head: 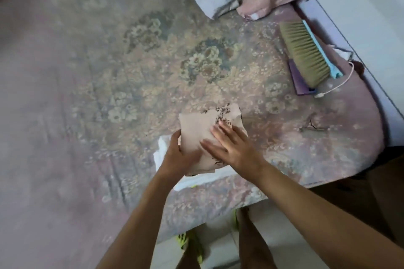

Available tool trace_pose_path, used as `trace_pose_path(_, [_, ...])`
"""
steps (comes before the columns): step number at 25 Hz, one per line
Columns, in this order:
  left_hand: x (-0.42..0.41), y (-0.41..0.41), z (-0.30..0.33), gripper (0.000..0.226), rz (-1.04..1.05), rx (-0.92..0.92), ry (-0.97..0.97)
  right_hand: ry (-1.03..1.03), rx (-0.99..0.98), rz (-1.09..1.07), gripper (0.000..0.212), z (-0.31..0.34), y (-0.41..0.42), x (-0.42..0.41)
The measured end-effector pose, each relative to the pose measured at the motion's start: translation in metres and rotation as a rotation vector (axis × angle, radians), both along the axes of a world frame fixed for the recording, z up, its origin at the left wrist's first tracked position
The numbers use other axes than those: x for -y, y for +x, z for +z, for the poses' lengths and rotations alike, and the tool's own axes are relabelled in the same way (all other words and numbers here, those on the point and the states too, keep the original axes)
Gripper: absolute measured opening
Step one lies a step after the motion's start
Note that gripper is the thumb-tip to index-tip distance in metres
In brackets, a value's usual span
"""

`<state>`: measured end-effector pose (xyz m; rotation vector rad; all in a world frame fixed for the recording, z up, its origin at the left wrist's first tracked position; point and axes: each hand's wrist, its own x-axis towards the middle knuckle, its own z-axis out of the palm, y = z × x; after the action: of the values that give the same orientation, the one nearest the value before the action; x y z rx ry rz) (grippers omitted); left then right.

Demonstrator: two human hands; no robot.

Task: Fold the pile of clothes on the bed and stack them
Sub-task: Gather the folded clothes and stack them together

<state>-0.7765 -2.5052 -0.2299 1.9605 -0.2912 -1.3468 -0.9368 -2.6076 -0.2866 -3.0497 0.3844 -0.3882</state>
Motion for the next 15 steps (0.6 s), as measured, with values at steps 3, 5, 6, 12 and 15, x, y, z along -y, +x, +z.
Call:
trace_pose_path(3, [-0.032, -0.006, -0.043, 0.035, -0.023, 0.192, 0.27, 0.297, -0.594, 0.049, 0.085, -0.017, 0.007, -0.026])
trace_pose_path(5, [-0.045, -0.009, -0.059, 0.041, -0.051, 0.238, 0.339, 0.569, -0.656, -0.006, 0.075, -0.021, 0.008, -0.04])
trace_pose_path(6, [-0.049, -0.006, -0.06, 0.044, -0.048, 0.277, 0.355, 0.687, -0.459, -0.099, 0.076, -0.024, 0.009, -0.043])
trace_pose_path(12, [-0.044, 0.022, -0.085, 0.133, 0.146, 0.313, 0.4, 1.068, -0.386, -1.063, 0.134, -0.035, 0.021, 0.001])
trace_pose_path(15, [-0.052, 0.023, -0.124, 0.145, 0.185, 0.045, 0.336, 1.501, -0.405, -1.055, 0.128, -0.063, 0.016, 0.018])
